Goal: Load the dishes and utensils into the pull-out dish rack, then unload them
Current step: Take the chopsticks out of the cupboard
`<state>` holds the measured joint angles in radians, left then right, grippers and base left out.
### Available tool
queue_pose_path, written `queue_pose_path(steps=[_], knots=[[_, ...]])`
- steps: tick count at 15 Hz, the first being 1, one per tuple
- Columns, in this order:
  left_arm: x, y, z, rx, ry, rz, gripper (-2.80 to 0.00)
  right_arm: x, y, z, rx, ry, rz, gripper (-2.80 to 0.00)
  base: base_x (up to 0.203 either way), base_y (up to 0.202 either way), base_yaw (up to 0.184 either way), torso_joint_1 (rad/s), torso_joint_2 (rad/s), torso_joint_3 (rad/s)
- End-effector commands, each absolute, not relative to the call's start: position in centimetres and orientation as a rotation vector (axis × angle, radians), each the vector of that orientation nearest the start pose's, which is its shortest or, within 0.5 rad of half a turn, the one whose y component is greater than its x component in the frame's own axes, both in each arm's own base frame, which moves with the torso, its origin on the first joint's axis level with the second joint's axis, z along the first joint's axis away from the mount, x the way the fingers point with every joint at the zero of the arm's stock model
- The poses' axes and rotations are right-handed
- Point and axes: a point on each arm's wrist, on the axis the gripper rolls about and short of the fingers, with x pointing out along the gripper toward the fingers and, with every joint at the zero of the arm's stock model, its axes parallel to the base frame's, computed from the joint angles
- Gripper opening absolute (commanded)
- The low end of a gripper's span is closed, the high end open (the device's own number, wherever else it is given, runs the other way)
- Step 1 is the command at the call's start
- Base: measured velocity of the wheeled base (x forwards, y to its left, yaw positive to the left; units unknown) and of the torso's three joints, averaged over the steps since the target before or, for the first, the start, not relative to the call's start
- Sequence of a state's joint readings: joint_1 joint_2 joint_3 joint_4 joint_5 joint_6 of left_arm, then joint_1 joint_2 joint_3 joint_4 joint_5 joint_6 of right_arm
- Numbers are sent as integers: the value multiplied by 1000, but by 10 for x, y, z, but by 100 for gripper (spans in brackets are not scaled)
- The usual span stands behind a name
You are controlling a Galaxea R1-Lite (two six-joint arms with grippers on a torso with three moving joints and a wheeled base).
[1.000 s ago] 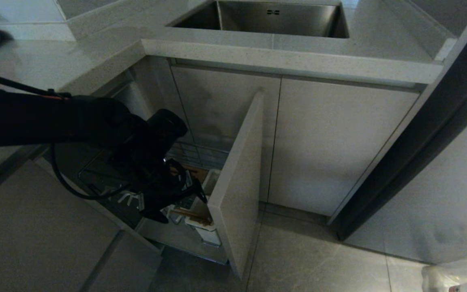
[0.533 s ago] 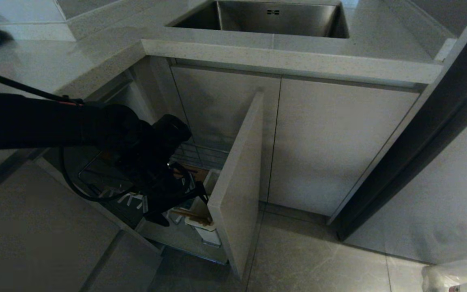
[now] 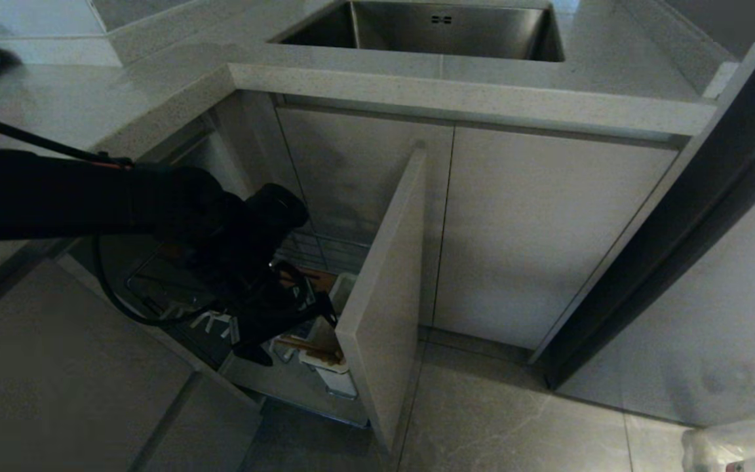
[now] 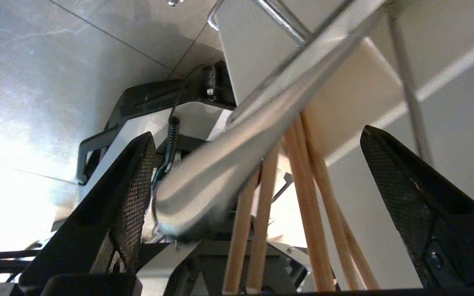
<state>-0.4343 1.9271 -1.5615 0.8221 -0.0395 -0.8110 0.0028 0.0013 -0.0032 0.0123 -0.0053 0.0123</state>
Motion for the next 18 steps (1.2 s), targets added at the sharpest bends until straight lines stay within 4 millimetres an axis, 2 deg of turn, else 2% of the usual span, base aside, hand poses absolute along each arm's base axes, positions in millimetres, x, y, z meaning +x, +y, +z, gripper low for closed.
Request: queue_pose_path(steps=[1, 9, 18], knots=[[296, -140, 203, -487, 1234, 75, 0, -23, 0, 75, 12, 11, -2, -280, 0, 0, 0, 0, 0, 0], [305, -131, 224, -613, 1049, 42, 0, -23, 0, 75, 11, 11, -2, -280, 0, 0, 0, 0, 0, 0], [308, -147, 246, -661, 944, -29, 0, -23, 0, 75, 12, 11, -2, -280, 0, 0, 0, 0, 0, 0]])
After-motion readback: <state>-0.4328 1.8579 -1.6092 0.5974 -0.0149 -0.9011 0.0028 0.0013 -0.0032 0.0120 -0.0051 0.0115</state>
